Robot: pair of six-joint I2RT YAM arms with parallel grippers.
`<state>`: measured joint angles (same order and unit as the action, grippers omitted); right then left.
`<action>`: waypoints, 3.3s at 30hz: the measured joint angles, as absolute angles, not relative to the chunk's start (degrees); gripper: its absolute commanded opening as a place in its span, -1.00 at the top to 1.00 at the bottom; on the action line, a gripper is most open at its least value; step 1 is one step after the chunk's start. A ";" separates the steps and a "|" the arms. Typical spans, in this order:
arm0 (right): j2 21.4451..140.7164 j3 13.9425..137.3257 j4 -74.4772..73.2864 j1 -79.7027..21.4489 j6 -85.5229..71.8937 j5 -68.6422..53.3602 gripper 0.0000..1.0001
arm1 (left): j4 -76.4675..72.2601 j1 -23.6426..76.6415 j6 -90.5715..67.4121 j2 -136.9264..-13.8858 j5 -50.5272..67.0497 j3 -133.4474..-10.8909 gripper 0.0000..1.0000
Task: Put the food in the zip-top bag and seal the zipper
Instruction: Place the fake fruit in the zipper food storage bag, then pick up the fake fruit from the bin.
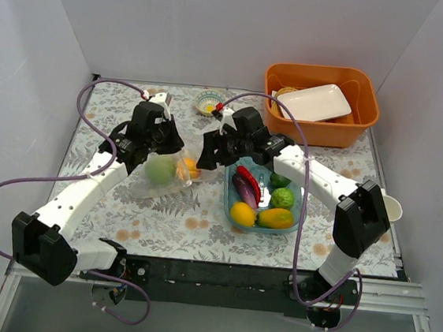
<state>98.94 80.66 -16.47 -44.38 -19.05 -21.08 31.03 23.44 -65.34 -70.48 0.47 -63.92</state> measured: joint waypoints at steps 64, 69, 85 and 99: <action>85.23 57.28 -36.95 -38.26 -23.73 17.78 -0.69 | 29.93 23.44 -66.24 -68.82 -2.31 -62.35 0.94; 85.23 57.28 -36.34 -38.26 -23.62 17.67 -0.74 | 29.93 23.44 -66.24 -68.84 -2.31 -62.35 0.94; 83.99 58.00 -35.75 -37.69 -24.51 21.41 -0.77 | 29.93 23.44 -66.22 -68.84 -2.31 -62.35 0.94; 87.09 57.98 -31.51 -33.58 -21.04 23.44 -0.67 | 29.93 23.44 -66.24 -68.90 -2.31 -62.30 0.95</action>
